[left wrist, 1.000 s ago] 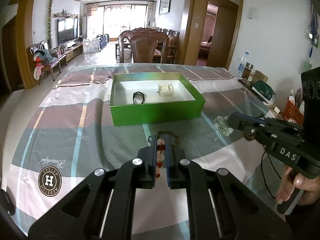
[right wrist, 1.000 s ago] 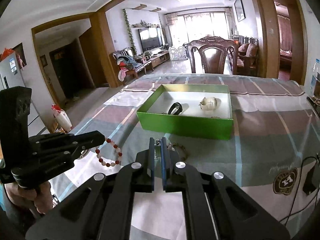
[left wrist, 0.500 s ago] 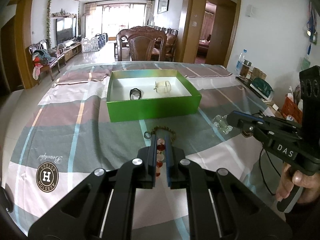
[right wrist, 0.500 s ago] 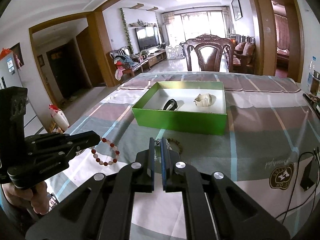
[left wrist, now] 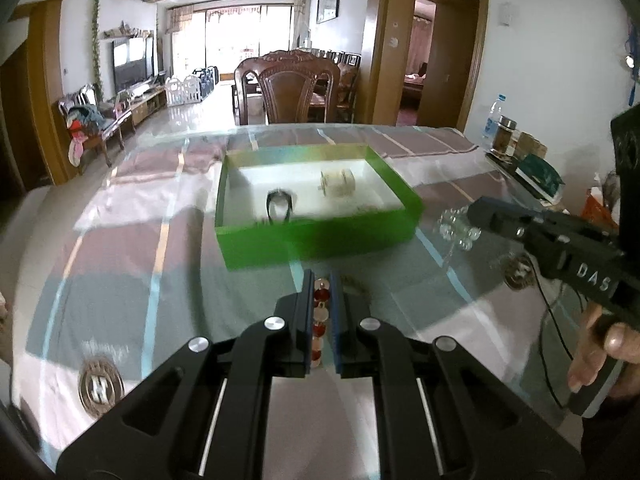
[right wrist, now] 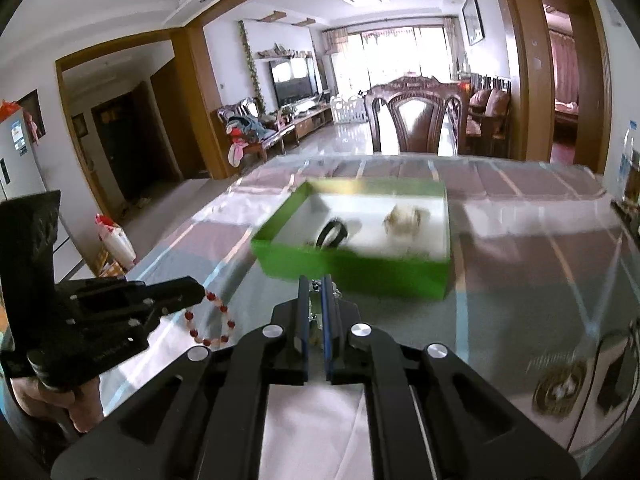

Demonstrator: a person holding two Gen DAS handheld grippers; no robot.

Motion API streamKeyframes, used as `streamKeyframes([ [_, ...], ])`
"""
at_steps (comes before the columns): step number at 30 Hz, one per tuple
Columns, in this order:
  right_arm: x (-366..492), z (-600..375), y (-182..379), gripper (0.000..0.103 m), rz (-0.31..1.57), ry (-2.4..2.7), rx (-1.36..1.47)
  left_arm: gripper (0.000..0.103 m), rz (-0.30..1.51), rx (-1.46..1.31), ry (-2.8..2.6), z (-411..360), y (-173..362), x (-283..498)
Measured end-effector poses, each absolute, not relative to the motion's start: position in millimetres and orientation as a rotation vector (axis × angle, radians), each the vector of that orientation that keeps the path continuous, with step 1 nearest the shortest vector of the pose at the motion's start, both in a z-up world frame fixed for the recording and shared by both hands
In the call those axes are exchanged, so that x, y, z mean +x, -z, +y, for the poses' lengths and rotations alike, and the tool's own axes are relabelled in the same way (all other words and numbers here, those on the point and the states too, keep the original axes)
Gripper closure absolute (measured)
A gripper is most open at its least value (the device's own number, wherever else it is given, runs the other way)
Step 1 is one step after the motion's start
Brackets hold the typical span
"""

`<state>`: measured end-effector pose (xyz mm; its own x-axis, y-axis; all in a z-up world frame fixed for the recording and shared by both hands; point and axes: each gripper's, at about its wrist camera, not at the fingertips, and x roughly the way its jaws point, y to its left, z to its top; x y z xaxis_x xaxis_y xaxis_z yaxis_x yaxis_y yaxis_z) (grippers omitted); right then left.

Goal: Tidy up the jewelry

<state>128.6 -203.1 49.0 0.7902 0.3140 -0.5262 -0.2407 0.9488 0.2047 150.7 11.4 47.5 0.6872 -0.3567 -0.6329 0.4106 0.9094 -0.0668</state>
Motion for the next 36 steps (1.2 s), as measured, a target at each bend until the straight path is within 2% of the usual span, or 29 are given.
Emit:
streamKeyframes([
  [8,214.5,-221.9,-51.3,0.097,0.581,-0.252,0.165,0.095,0.664,0.111,0.383,-14.4,-66.2,256.8],
  [17,282.6,-241.0,-5.2,0.097,0.650,-0.167,0.193,0.094,0.748,0.131,0.354,-37.3,-23.8,344.2],
  [18,286.7,-243.7,0.1,0.086,0.651,-0.143,0.185,0.091,0.754,0.133,0.351,-38.2,-18.7,347.8],
  [19,286.9,-244.2,1.4,0.055,0.654,-0.132,0.184,0.084,0.743,0.132,0.336,-38.0,-12.7,351.4],
  [20,285.6,-248.0,2.6,0.043,0.641,-0.110,0.192,0.060,0.735,0.128,0.329,-37.2,-12.5,351.3],
  [21,281.4,-250.5,1.5,0.035,0.616,-0.093,0.195,0.036,0.719,0.121,0.318,-34.7,-12.4,350.2],
  [22,277.0,-252.2,-1.0,0.035,0.597,-0.086,0.195,0.028,0.679,0.105,0.290,-28.3,-15.3,345.2],
  [23,270.4,-254.7,-4.3,0.035,0.590,-0.090,0.196,0.026,0.663,0.097,0.284,-24.2,-17.6,341.7],
  [26,245.2,-260.4,-14.4,0.033,0.550,-0.102,0.222,0.024,0.627,0.048,0.303,-4.4,-35.3,319.8],
  [29,209.7,-260.6,-24.7,0.030,0.521,-0.119,0.214,0.015,0.552,0.017,0.307,18.3,-56.8,278.4],
  [31,181.6,-255.9,-27.1,0.029,0.518,-0.138,0.197,0.012,0.514,0.003,0.303,34.1,-67.1,243.0],
  [33,159.1,-250.0,-25.8,0.028,0.527,-0.153,0.192,0.007,0.502,-0.020,0.304,45.4,-68.1,216.2],
  [36,128.1,-237.0,-17.9,0.027,0.556,-0.174,0.191,0.006,0.520,-0.046,0.299,56.3,-55.9,173.8],
])
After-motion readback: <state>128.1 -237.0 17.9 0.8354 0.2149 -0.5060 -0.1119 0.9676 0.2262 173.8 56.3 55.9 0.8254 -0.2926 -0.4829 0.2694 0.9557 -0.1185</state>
